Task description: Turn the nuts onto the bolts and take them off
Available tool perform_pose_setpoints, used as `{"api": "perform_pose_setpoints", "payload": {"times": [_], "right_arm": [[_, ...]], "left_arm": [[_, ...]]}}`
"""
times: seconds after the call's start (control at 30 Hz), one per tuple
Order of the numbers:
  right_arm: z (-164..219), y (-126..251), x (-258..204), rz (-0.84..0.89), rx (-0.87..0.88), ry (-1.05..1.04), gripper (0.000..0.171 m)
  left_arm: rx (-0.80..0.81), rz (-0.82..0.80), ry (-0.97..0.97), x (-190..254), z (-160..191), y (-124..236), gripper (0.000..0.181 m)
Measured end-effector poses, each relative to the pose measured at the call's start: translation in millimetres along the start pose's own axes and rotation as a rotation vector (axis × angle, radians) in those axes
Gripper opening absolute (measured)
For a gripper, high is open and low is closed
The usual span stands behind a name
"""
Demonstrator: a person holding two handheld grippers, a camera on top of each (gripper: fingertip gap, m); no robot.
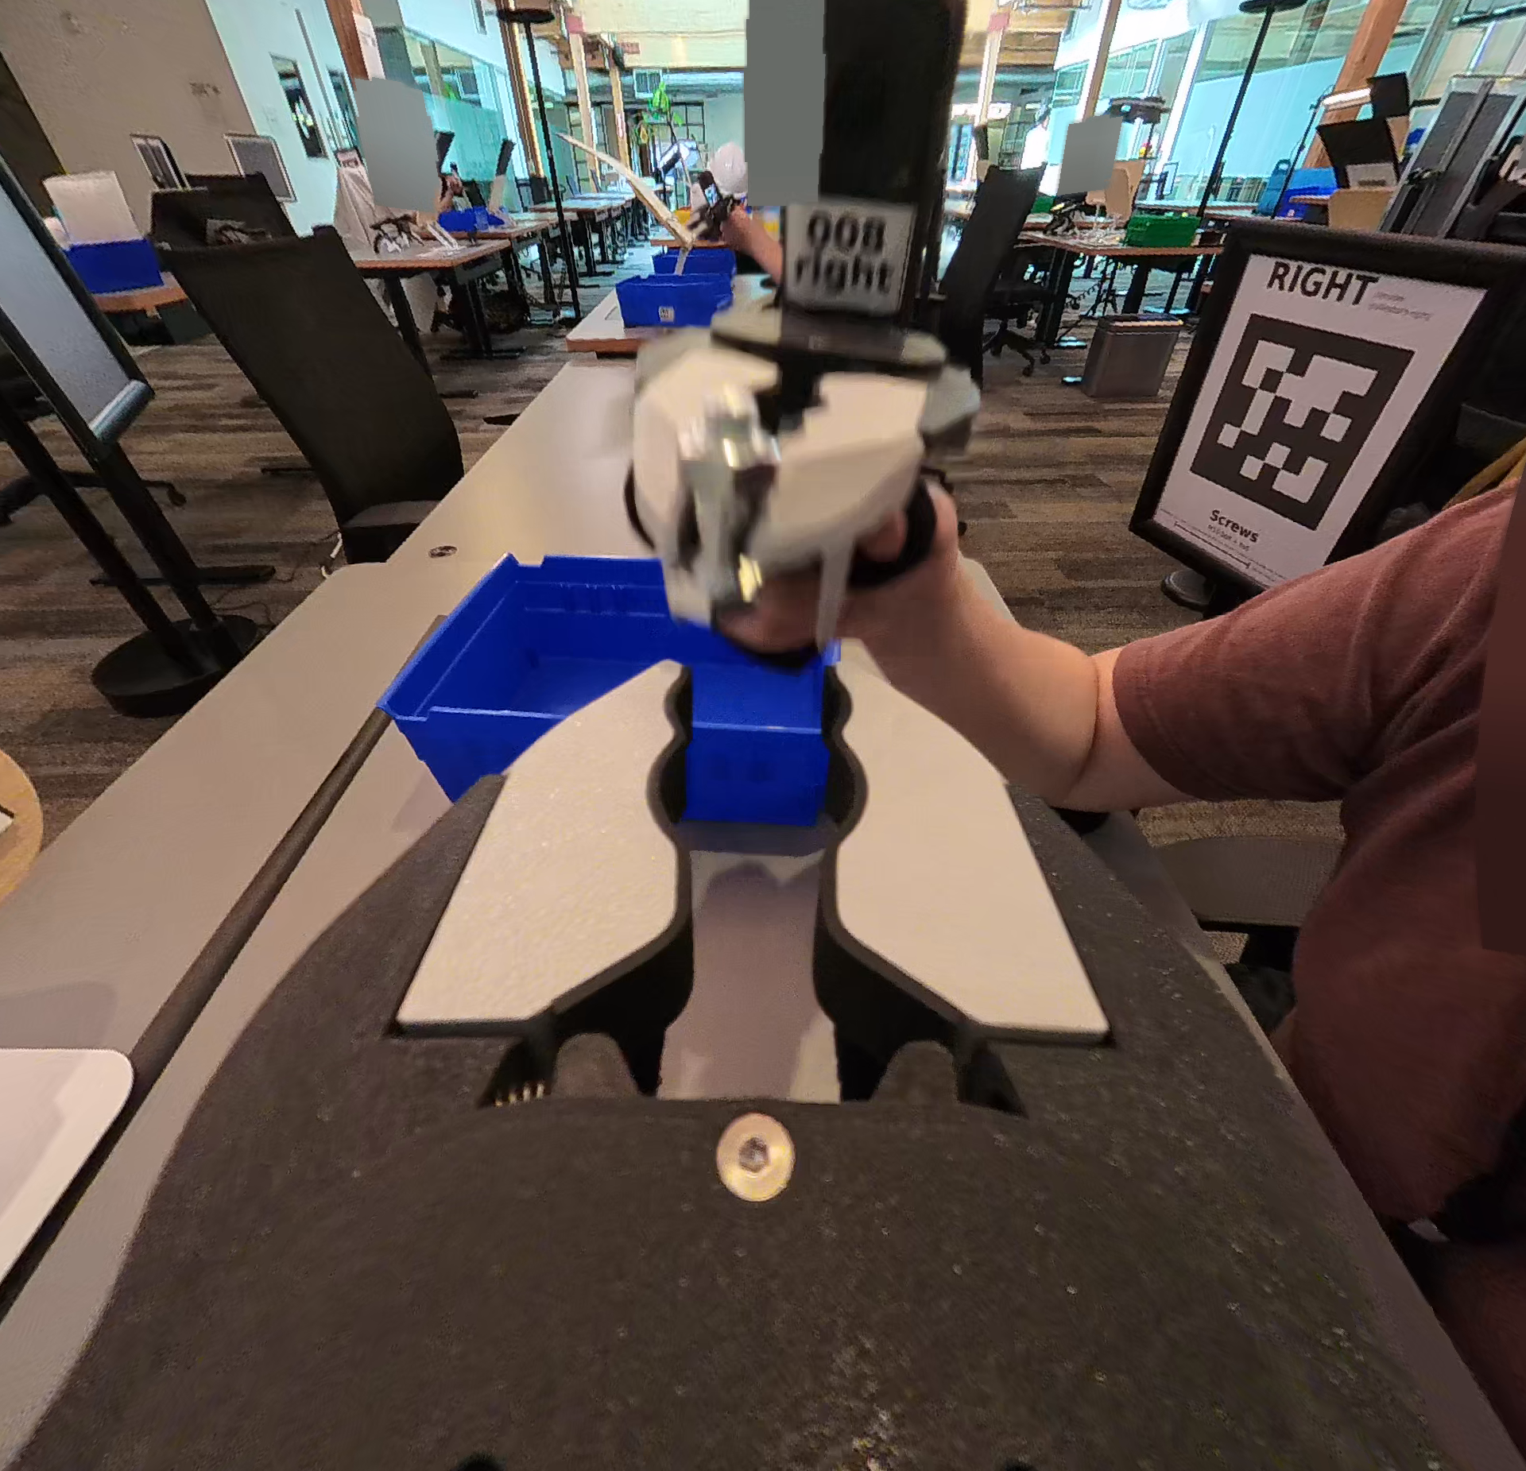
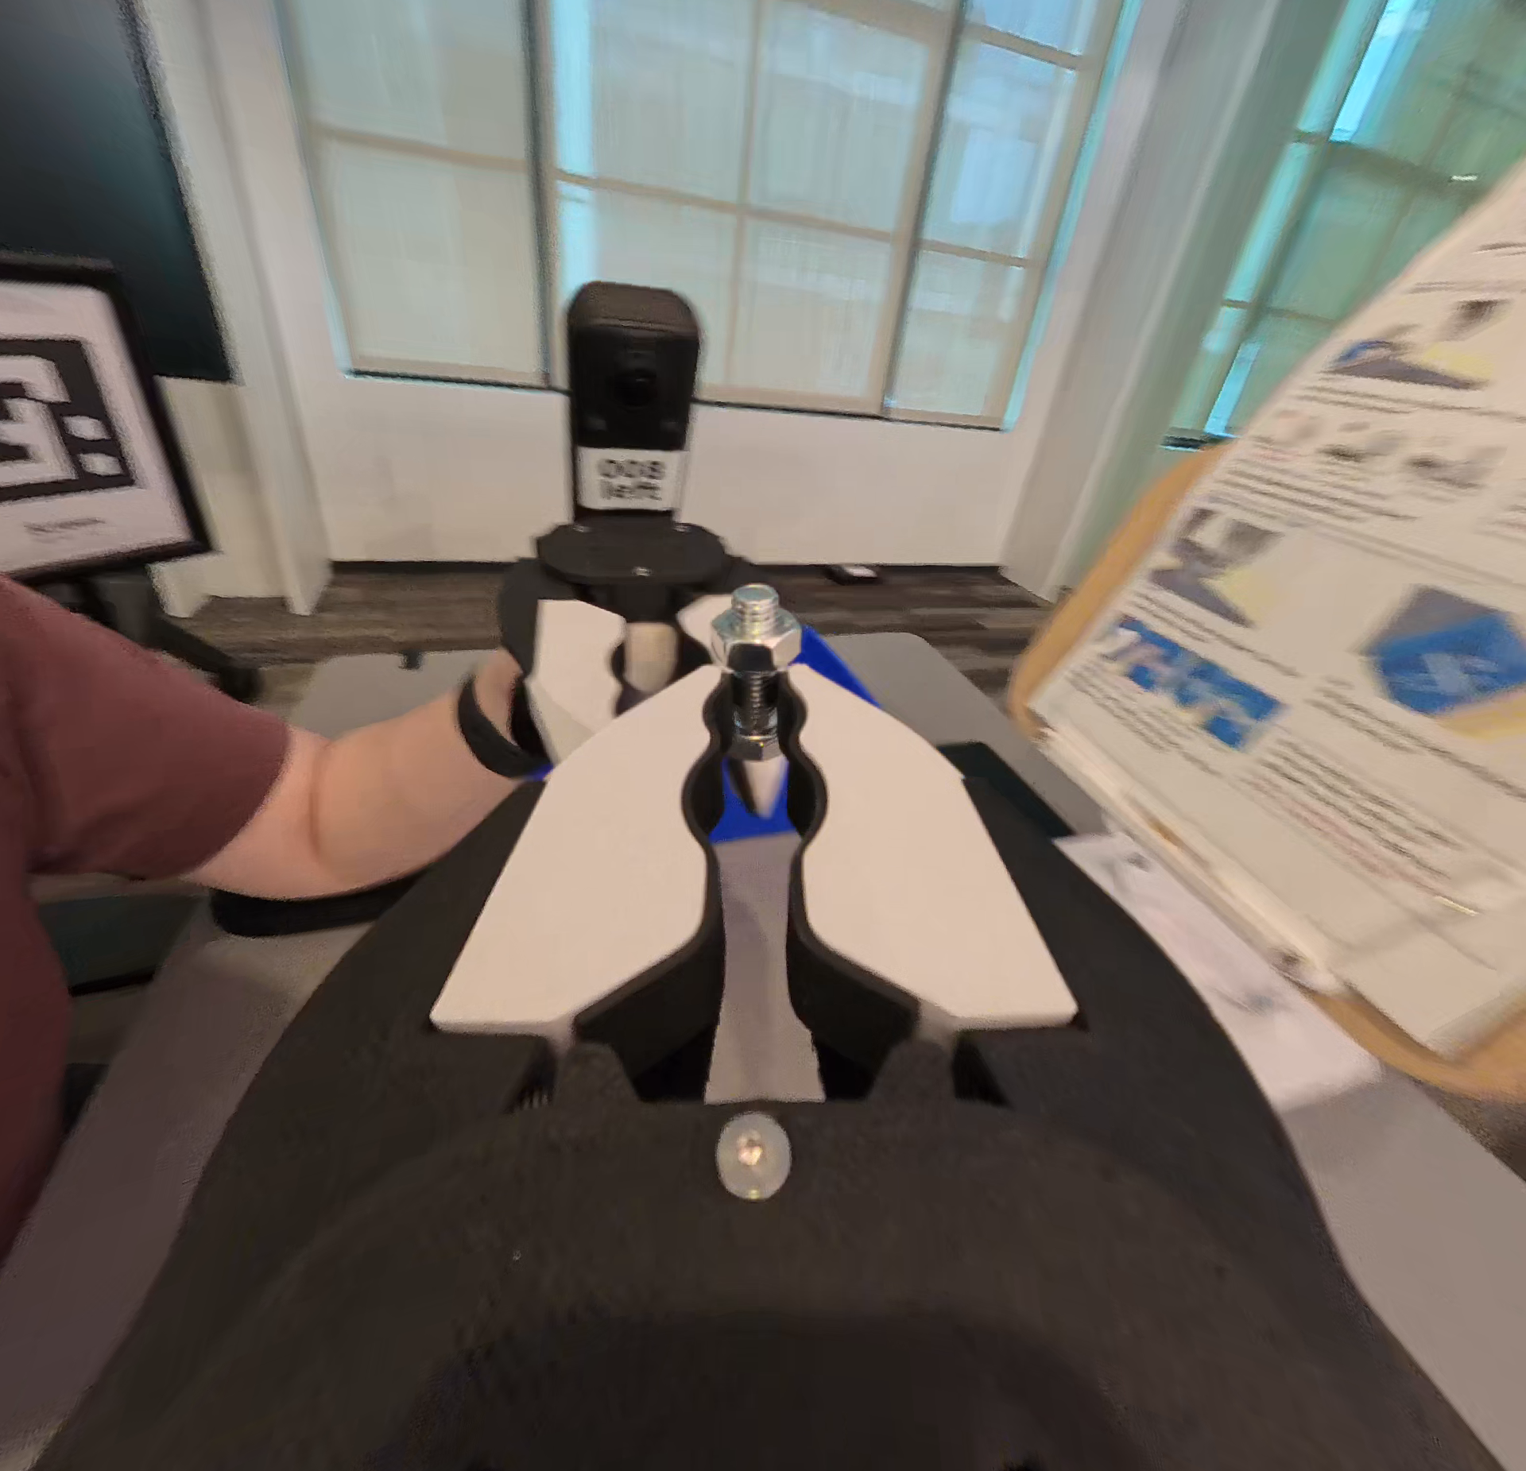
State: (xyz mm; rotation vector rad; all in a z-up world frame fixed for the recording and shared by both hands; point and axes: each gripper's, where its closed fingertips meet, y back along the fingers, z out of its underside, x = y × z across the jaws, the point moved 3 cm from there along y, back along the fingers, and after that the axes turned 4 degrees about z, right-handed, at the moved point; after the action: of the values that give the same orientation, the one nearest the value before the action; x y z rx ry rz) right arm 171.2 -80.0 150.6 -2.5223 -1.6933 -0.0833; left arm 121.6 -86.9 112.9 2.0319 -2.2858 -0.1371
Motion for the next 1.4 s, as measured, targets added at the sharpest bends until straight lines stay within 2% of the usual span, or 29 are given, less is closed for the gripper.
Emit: {"api": "perform_pose_setpoints", "payload": {"times": [0.07,0.13,0.2,0.3,0.37,0.47,0.67,0.77,1.03,1.13,1.27,1.4], "right_arm": [[-4.0,37.8,25.3,0.119,-0.111,-0.005,0.01],[15.7,84.3,59.1,0.296,-0.316,-0.096,0.01],[57.1,132.7,92.9,0.496,-0.559,-0.255,0.01],[132.2,184.5,120.7,0.616,-0.877,-0.551,0.01],[177.8,202.0,129.0,0.629,-1.052,-0.709,0.01],[224.7,206.9,133.0,0.6,-1.235,-0.807,0.01],[265.7,204.9,126.4,0.58,-1.481,-0.848,0.011],[275.1,208.5,131.7,0.634,-1.535,-0.843,0.011],[280.3,216.9,138.0,0.703,-1.546,-0.864,0.011],[275.9,218.5,139.5,0.712,-1.532,-0.861,0.024],[243.1,216.4,144.3,0.765,-1.421,-0.787,0.028],[181.1,207.2,152.2,0.859,-1.183,-0.592,0.028]], "left_arm": [[-0.023,-0.017,0.006,-1.0,1.1,1.3,0.033],[-0.033,-0.021,0.003,-0.1,0.4,3.7,0.033],[-0.047,-0.024,0.005,-0.1,1.0,5.1,0.033],[-0.088,-0.043,0.004,-2.7,6.6,3.8,0.032],[-0.116,-0.046,0.006,-3.5,10.9,1.6,0.032],[-0.133,-0.048,0.009,-4.0,14.2,-1.5,0.031],[-0.153,-0.054,0.019,-7.7,18.8,-2.6,0.03],[-0.156,-0.05,0.027,-8.0,19.7,-2.7,0.03],[-0.158,-0.052,0.018,-7.5,19.3,-2.1,0.029],[-0.145,-0.053,0.025,-8.2,17.6,-0.6,0.029],[-0.124,-0.093,0.009,-12.4,10.3,12.1,0.03],[-0.088,-0.22,-0.024,-23.3,-5.1,50.8,0.029]]}}
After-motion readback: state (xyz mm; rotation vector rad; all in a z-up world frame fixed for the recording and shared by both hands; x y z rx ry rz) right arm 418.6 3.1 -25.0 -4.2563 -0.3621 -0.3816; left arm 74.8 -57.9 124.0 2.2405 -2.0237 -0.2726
